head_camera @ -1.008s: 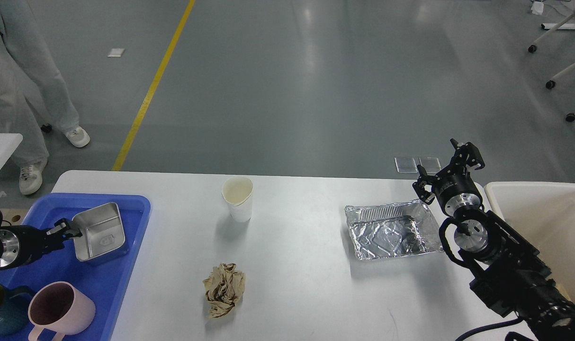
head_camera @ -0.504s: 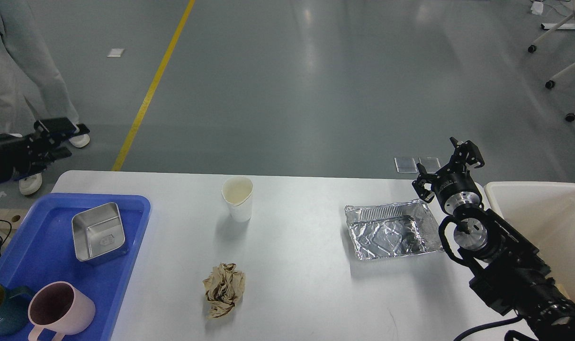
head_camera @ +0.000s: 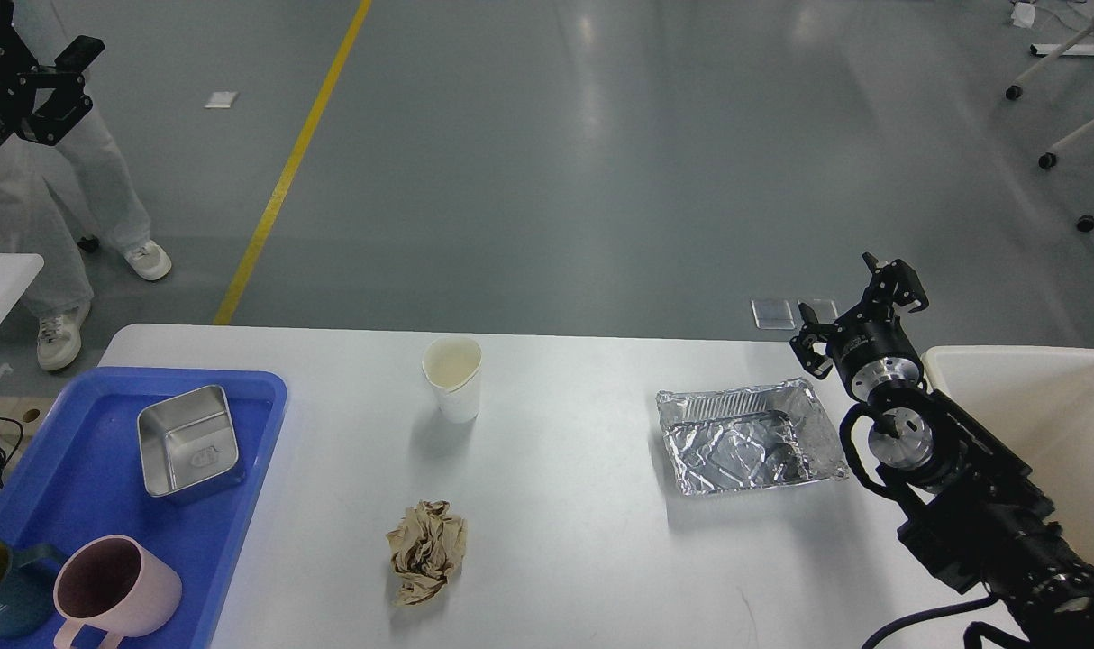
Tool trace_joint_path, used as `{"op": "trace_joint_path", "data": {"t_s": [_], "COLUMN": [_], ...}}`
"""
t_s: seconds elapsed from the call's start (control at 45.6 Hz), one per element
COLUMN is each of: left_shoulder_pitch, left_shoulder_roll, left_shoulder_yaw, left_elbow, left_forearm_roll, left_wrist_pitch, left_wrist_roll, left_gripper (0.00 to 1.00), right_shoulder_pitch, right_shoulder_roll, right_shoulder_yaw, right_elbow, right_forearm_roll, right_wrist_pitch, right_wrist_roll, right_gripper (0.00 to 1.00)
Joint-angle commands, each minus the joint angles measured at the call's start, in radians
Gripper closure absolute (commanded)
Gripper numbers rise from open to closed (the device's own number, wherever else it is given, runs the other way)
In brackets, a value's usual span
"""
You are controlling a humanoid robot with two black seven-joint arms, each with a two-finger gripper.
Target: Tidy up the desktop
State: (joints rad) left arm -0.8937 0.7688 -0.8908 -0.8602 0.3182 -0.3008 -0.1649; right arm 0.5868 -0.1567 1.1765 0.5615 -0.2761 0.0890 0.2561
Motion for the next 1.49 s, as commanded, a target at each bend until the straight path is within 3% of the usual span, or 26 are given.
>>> {"op": "trace_joint_path", "data": {"t_s": [0.0,0.131,0.438,0.745,1.008,1.095,1.227,1.358,1.468], "left_shoulder_pitch": [0.009,0.032,0.081,0.202,0.216,0.216,0.21,0.208,0.2], "left_shoulder_roll": [-0.08,-0.144,-0.356,-0.528,-0.525,-0.523,-0.523,-0.511,-0.485], "left_shoulder_yaw": [-0.036,-0.079,-0.143,-0.232,-0.241,-0.257,-0.26,-0.267,-0.264], "left_elbow": [0.069,0.113,0.26,0.188,0.171,0.171,0.171,0.171,0.171], "left_forearm_roll": [-0.073,-0.166,-0.392,-0.39,-0.392,-0.392,-0.392,-0.392,-0.392], "left_wrist_pitch": [-0.008,-0.026,-0.092,-0.072,-0.049,-0.049,-0.049,-0.047,-0.046], "left_wrist_roll": [-0.056,-0.093,-0.079,-0.074,-0.073,-0.073,-0.073,-0.073,-0.073], "left_gripper": [0.07,0.07,0.05,0.04,0.03,0.03,0.03,0.03,0.03], "right_shoulder_pitch": [0.001,0.001,0.005,0.016,-0.053,-0.067,-0.074,-0.122,-0.162], "right_shoulder_roll": [-0.001,-0.004,-0.038,-0.046,-0.168,-0.165,-0.159,-0.162,-0.265], "right_shoulder_yaw": [0.0,-0.002,-0.003,-0.003,0.002,0.005,-0.001,-0.008,-0.099], "right_elbow": [0.0,0.0,-0.002,0.011,0.193,0.221,0.225,0.274,0.389], "right_forearm_roll": [0.0,0.0,0.0,-0.002,-0.043,-0.077,-0.135,-0.207,-0.32], "right_wrist_pitch": [-0.002,-0.003,-0.003,0.015,0.009,0.006,0.015,0.015,0.006], "right_wrist_roll": [0.0,-0.003,-0.001,0.003,0.008,0.041,0.156,0.166,0.17], "right_gripper": [0.0,0.0,0.0,0.0,0.0,0.0,0.0,0.0,0.0]}}
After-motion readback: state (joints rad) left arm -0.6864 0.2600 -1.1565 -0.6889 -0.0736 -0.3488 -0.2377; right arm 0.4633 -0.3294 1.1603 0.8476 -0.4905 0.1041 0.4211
